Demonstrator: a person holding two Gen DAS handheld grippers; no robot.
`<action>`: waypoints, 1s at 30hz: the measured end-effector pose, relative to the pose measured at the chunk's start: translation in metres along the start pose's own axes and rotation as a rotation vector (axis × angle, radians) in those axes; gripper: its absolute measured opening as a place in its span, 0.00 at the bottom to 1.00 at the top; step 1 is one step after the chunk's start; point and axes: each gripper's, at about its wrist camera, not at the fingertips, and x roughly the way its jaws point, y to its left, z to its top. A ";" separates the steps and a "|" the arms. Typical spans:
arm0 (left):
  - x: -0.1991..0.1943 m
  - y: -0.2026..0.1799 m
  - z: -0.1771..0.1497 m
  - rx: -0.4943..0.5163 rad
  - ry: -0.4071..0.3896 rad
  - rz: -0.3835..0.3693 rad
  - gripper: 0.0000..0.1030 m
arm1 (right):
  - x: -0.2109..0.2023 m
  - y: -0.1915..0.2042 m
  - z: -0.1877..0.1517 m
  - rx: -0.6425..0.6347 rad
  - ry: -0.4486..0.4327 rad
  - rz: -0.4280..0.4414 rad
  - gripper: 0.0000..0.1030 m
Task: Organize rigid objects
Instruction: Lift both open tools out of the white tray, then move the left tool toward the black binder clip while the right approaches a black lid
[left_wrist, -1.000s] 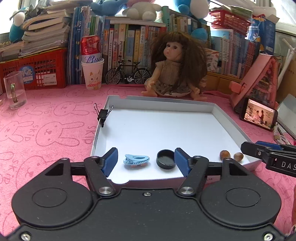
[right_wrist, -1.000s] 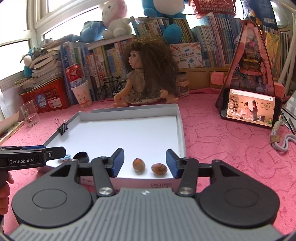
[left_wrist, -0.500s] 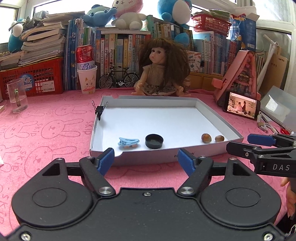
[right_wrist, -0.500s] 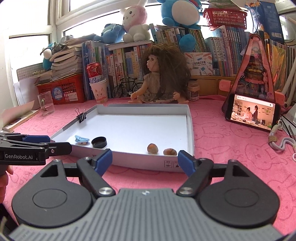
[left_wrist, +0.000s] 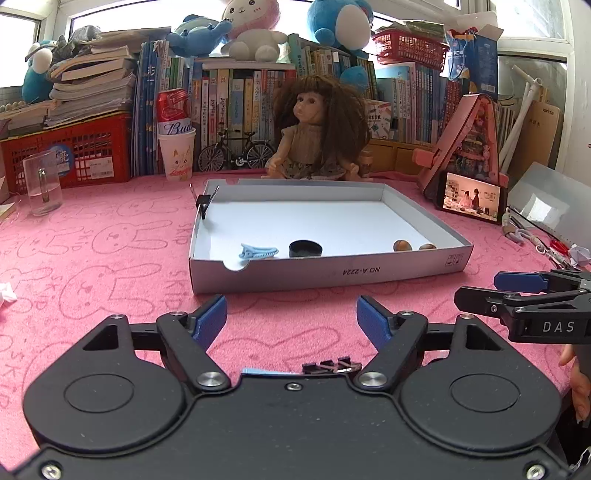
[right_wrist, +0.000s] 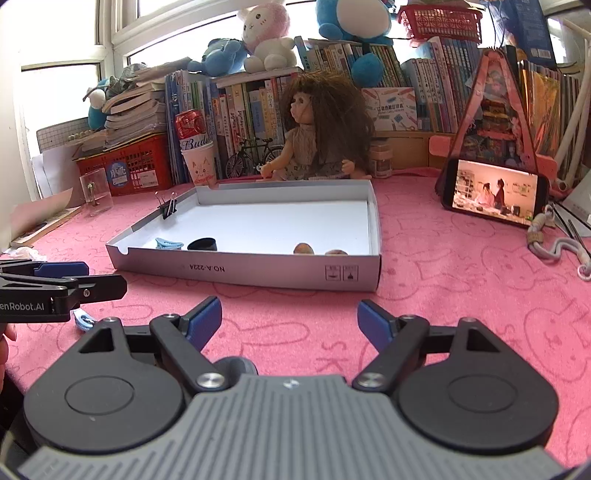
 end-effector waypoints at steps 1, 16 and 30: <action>-0.001 0.001 -0.001 -0.005 0.003 0.000 0.73 | 0.000 0.000 -0.001 0.004 0.004 -0.002 0.86; -0.013 0.002 -0.023 0.001 0.015 -0.003 0.74 | -0.011 0.000 -0.024 0.009 0.026 -0.014 0.86; -0.019 0.003 -0.035 -0.017 0.031 -0.024 0.70 | -0.021 0.010 -0.031 -0.012 0.014 0.007 0.88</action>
